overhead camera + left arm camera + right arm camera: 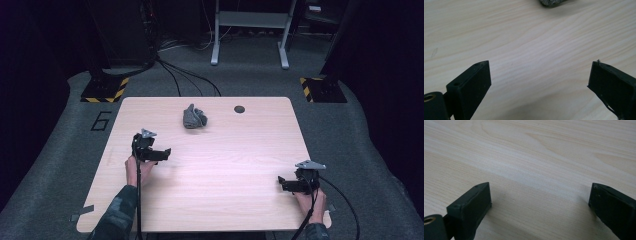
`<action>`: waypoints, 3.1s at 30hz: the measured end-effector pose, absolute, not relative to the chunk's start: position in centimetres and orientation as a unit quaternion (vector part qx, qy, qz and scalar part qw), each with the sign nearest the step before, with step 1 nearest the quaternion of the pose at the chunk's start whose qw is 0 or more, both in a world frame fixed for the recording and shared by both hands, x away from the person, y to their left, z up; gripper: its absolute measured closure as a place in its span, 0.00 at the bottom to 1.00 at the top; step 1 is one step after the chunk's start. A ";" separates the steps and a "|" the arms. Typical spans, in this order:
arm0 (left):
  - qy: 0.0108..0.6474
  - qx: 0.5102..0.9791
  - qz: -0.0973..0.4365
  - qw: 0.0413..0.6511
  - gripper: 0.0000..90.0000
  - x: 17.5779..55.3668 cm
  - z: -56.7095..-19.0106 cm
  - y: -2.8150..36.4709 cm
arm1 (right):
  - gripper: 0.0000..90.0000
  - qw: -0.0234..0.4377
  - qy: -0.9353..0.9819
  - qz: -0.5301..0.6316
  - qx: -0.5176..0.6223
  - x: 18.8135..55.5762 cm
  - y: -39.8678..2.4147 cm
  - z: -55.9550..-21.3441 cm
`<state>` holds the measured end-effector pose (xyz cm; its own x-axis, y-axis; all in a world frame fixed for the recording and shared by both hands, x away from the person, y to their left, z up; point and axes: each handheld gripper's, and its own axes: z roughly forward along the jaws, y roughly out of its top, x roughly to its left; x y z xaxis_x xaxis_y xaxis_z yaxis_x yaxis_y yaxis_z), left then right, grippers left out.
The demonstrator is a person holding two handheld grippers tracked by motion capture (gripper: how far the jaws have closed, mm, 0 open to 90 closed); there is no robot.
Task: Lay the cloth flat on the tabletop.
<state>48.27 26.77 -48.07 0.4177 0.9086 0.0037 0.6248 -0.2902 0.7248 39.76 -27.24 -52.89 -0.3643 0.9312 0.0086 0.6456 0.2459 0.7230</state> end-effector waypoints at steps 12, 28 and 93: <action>0.484 0.781 0.201 0.339 0.07 52.4 -46.9 24.0 | 0.04 0.219 0.759 0.328 0.518 39.8 -27.3 -52.9; 0.477 0.785 0.192 0.346 0.10 57.1 -45.3 20.8 | 0.05 0.219 0.759 0.327 0.519 39.8 -27.2 -52.9; 0.436 0.767 0.194 0.428 0.86 54.4 -41.6 17.9 | 0.06 0.222 0.759 0.329 0.517 39.7 -27.3 -52.9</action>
<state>54.44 17.88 -41.60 0.5435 0.8361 -0.0746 0.5035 -0.2535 0.8260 39.74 -27.29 -52.90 -0.3670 0.9302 0.0036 0.6391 0.2493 0.7276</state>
